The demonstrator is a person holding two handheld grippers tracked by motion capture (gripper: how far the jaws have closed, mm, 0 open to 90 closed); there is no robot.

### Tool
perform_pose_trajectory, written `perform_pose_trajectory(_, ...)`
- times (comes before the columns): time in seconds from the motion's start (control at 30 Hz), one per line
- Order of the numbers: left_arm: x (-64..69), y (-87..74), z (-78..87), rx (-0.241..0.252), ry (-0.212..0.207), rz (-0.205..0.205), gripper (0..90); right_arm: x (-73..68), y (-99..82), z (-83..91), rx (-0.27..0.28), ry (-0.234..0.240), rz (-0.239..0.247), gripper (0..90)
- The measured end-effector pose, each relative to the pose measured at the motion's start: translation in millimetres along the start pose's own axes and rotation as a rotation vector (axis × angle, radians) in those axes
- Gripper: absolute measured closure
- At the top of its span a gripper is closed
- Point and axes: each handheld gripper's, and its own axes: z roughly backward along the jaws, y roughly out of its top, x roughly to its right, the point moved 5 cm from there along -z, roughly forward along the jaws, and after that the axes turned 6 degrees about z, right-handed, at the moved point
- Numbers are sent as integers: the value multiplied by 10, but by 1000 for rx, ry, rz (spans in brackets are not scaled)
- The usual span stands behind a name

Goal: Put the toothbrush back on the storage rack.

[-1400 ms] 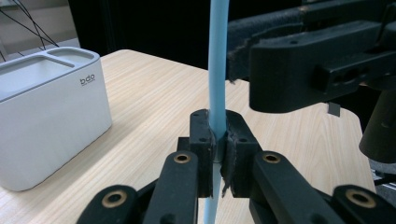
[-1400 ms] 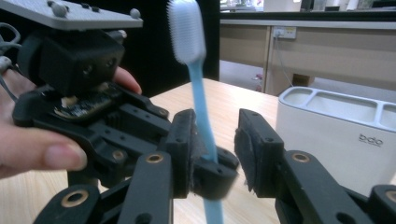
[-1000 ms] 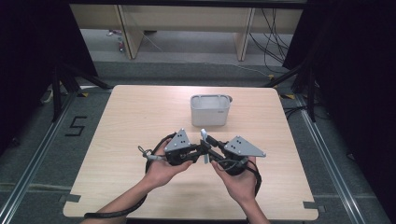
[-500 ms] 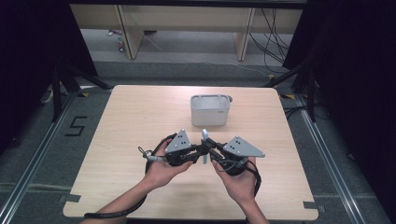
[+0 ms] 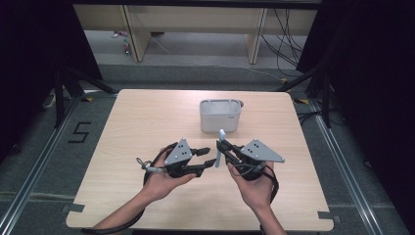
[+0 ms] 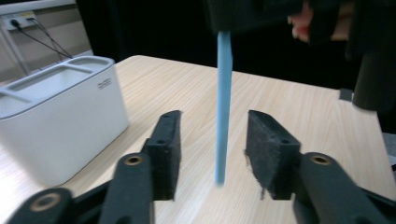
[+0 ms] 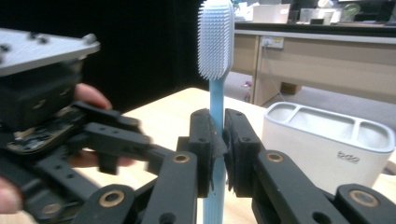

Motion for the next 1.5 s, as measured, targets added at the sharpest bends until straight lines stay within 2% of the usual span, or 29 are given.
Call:
perform_pose_trajectory(0.03,-22,-16,47,3,10,-3,521,2,7,3,2,7,-23,826)
perform_pose_trajectory(0.13,-97,-62,173,2,47,-25,449,102,17,20,11,-26,-18,826)
perform_pose_trajectory(0.23,-165,-116,299,2,80,-41,403,169,11,44,-1,-38,-55,826)
perform_pose_trajectory(0.27,-187,-137,347,6,96,-48,380,224,19,43,16,-54,-27,826)
perform_pose_trajectory(0.3,-214,-157,392,15,105,-53,364,236,13,63,-6,-56,-51,826)
perform_pose_trajectory(0.33,-242,-185,455,16,119,-44,353,277,19,60,5,-63,-39,826)
perform_pose_trajectory(0.37,-274,-212,512,23,134,-37,348,299,15,67,-5,-65,-60,826)
perform_pose_trajectory(0.4,-286,-222,530,32,137,-31,343,332,13,69,-5,-74,-59,826)
perform_pose_trajectory(0.43,-310,-247,577,34,152,-21,340,355,15,70,-1,-87,-43,826)
perform_pose_trajectory(0.57,-380,-340,700,54,185,6,337,414,2,62,-15,-93,-53,826)
perform_pose_trajectory(0.6,-432,-400,783,66,217,17,337,430,1,53,-8,-97,-53,826)
perform_pose_trajectory(0.73,-484,-501,883,76,250,38,338,487,-8,47,-4,-110,-44,826)
perform_pose_trajectory(0.77,-510,-587,952,82,274,48,339,511,-21,44,-22,-114,-50,826)
perform_pose_trajectory(0.8,-522,-625,978,80,281,56,339,533,-23,36,-18,-122,-41,826)
perform_pose_trajectory(0.83,-532,-650,998,83,286,65,339,529,-25,30,-21,-109,-55,826)
perform_pose_trajectory(0.9,-567,-702,1046,98,308,71,341,559,-22,26,-23,-125,-50,826)
perform_pose_trajectory(0.93,-567,-702,1046,98,308,71,342,559,-22,26,-23,-125,-50,826)
perform_pose_trajectory(0.97,-596,-745,1076,142,326,63,345,586,-14,18,-18,-133,-52,826)
perform_pose_trajectory(1.03,-606,-785,1099,153,349,55,346,621,-5,17,-14,-138,-41,826)
perform_pose_trajectory(1.07,-606,-822,1121,141,366,63,346,632,-4,20,-18,-145,-52,826)
perform_pose_trajectory(1.1,-614,-842,1127,146,373,61,345,647,3,17,-15,-152,-63,826)
perform_pose_trajectory(1.13,-628,-848,1116,169,369,57,346,675,12,16,-8,-156,-49,826)
perform_pose_trajectory(1.17,-634,-877,1140,154,392,66,346,672,16,10,-5,-152,-63,826)
perform_pose_trajectory(1.23,-665,-901,1149,163,412,64,342,697,26,19,-15,-165,-57,826)
perform_pose_trajectory(1.27,-687,-922,1163,161,434,62,341,727,35,15,-4,-179,-31,826)
perform_pose_trajectory(1.3,-703,-940,1172,163,451,67,338,724,40,12,-9,-171,-40,826)
perform_pose_trajectory(1.4,-751,-986,1191,168,473,84,333,729,54,11,-20,-179,-33,826)
perform_pose_trajectory(1.43,-778,-996,1179,192,470,84,333,734,59,7,-15,-182,-30,826)
perform_pose_trajectory(1.5,-791,-1026,1206,168,483,98,330,742,67,3,-22,-183,-35,826)
